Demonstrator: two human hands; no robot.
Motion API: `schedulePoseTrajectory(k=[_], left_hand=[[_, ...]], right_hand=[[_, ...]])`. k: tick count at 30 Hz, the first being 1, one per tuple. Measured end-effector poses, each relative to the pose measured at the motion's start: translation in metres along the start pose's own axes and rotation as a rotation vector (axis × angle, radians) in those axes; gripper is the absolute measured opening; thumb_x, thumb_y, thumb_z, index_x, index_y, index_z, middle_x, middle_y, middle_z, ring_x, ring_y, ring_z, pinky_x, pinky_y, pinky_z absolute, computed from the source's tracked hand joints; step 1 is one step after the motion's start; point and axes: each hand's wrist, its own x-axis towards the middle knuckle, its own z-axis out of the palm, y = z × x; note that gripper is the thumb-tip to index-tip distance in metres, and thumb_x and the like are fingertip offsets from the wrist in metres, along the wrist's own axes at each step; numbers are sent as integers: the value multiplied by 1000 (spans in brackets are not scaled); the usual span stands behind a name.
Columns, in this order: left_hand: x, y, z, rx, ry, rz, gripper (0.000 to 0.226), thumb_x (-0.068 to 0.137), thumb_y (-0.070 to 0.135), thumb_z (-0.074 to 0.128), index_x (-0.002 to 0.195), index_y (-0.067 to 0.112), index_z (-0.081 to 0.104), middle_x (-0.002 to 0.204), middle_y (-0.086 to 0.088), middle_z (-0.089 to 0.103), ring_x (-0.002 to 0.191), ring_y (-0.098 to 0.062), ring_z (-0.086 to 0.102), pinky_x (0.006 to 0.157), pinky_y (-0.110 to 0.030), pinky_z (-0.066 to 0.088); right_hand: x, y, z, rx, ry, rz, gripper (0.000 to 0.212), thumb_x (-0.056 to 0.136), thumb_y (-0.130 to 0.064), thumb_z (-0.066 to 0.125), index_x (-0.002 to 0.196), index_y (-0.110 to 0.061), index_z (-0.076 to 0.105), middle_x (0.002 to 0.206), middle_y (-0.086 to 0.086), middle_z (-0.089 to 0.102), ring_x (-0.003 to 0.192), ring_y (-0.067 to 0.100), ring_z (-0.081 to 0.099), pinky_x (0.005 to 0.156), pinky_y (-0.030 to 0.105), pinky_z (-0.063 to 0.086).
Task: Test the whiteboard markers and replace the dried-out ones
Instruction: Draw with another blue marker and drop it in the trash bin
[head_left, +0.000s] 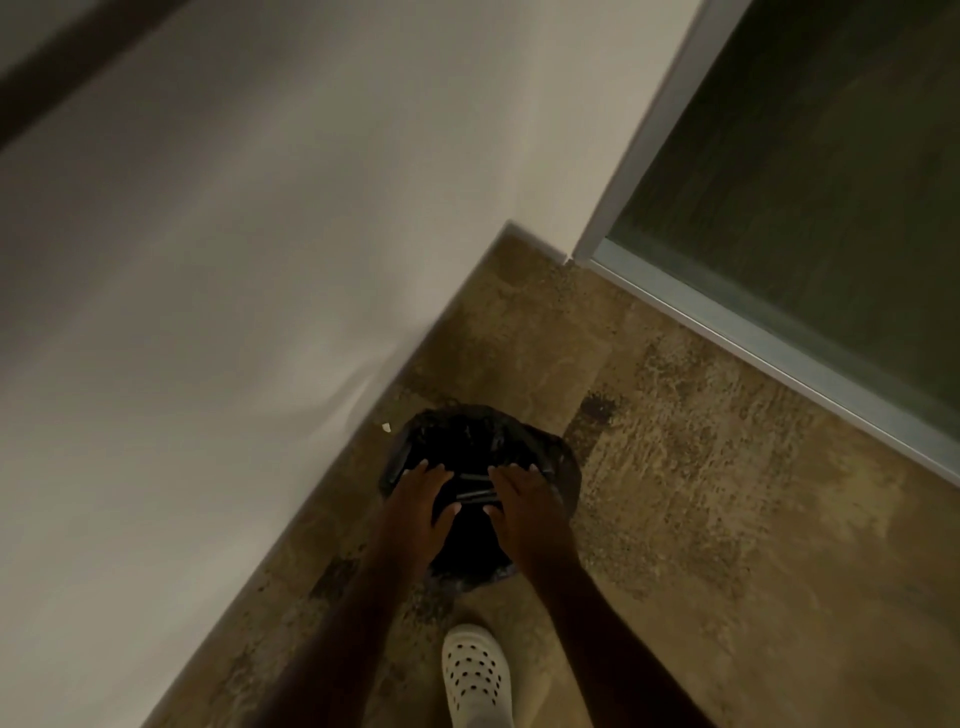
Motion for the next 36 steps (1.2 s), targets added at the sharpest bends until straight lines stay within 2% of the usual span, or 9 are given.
schedulePoseTrajectory(k=[2, 4, 8, 12, 18, 23, 30, 33, 36], left_hand=[[-3, 3, -5, 88, 32, 52, 74, 100, 64, 26, 148, 11, 45, 158, -8, 36, 151, -23, 20, 122, -46, 20], [-8, 12, -15, 198, 55, 85, 76, 101, 60, 26, 155, 7, 29, 165, -12, 17, 155, -26, 5, 124, -45, 6], [-17, 31, -34, 353, 74, 82, 79, 101, 58, 21, 157, 3, 13, 167, -16, 2, 155, -30, -2, 125, -48, 3], [-23, 40, -52, 382, 95, 78, 71, 102, 43, 30, 157, 0, 15, 167, -17, 3, 155, -30, 0, 123, -49, 10], [-41, 63, -88, 373, 151, 84, 65, 101, 34, 33, 154, -2, 24, 165, -19, 14, 153, -34, 13, 120, -51, 19], [-59, 93, -131, 298, 228, 20, 63, 103, 35, 30, 153, -4, 28, 163, -23, 18, 153, -36, 15, 123, -52, 16], [-94, 141, -184, 248, 260, -58, 65, 106, 40, 18, 151, -5, 31, 162, -23, 21, 151, -36, 17, 124, -48, 15], [-115, 162, -206, 135, 273, -87, 71, 105, 49, 10, 155, 0, 24, 165, -17, 12, 155, -30, 7, 126, -45, 10], [-134, 192, -236, -49, 390, -137, 72, 105, 52, 11, 157, 2, 17, 167, -14, 6, 155, -24, 2, 126, -39, 1]], right_hand=[[-2, -5, -1, -52, 2, -6, 61, 92, -45, 56, 141, -9, 53, 140, 10, 59, 135, 26, 51, 119, 43, 29], [-3, -10, -5, -87, 8, 2, 71, 95, -51, 39, 148, -4, 41, 153, 14, 43, 145, 29, 36, 117, 45, 20], [-7, -24, -21, -98, 27, 29, 82, 95, -59, 34, 154, -1, 26, 162, 18, 22, 151, 30, 20, 118, 45, 17], [-12, -34, -40, -91, 57, 16, 85, 96, -62, 34, 156, -3, 18, 165, 16, 13, 153, 29, 13, 120, 45, 14], [-26, -54, -81, -86, 116, -9, 84, 98, -64, 28, 155, -2, 22, 164, 16, 16, 152, 29, 16, 120, 46, 16], [-38, -76, -126, -82, 175, -25, 85, 99, -66, 19, 156, -3, 18, 164, 16, 14, 153, 29, 12, 122, 47, 20], [-69, -120, -191, -39, 250, -66, 85, 100, -65, 28, 157, -5, 13, 166, 13, 9, 154, 27, 7, 124, 47, 17], [-86, -141, -219, -13, 279, -94, 83, 100, -64, 31, 157, -6, 14, 166, 11, 12, 154, 26, 10, 122, 48, 21], [-100, -164, -249, 34, 320, -154, 80, 101, -60, 33, 158, -8, 14, 166, 9, 11, 154, 23, 10, 123, 47, 21]])
